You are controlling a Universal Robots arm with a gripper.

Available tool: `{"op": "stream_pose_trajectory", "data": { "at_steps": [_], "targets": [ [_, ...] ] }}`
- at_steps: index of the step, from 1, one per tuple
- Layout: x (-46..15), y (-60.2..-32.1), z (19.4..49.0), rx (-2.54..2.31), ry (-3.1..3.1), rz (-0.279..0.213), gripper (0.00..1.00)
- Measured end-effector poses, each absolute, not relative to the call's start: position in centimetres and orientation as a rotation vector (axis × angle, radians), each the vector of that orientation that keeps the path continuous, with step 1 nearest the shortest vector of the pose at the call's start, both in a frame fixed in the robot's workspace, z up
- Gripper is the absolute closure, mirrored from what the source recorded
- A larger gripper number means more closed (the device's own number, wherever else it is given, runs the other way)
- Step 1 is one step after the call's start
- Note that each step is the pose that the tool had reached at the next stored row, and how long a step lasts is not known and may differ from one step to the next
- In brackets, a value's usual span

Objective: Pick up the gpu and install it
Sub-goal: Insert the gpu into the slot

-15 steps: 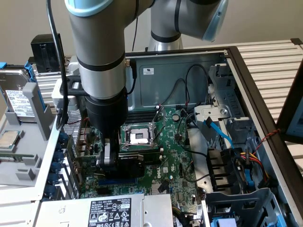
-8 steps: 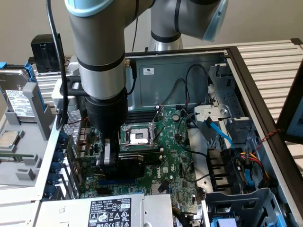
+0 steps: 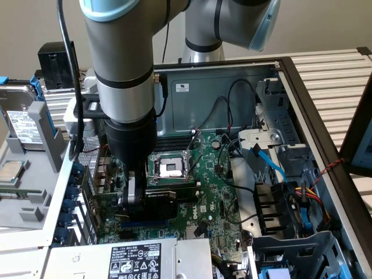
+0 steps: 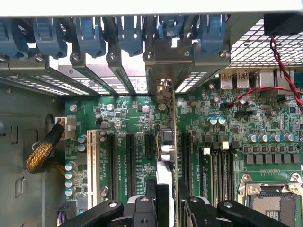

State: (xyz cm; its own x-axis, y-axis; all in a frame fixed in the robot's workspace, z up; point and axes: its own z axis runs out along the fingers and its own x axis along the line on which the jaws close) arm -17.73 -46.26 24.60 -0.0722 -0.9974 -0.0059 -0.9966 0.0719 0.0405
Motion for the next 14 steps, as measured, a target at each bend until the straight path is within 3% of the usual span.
{"op": "stream_pose_trajectory", "data": {
  "at_steps": [14],
  "targets": [
    [-17.73,-46.26,24.52,2.122,-2.281,-0.048,0.72]
  ]
}}
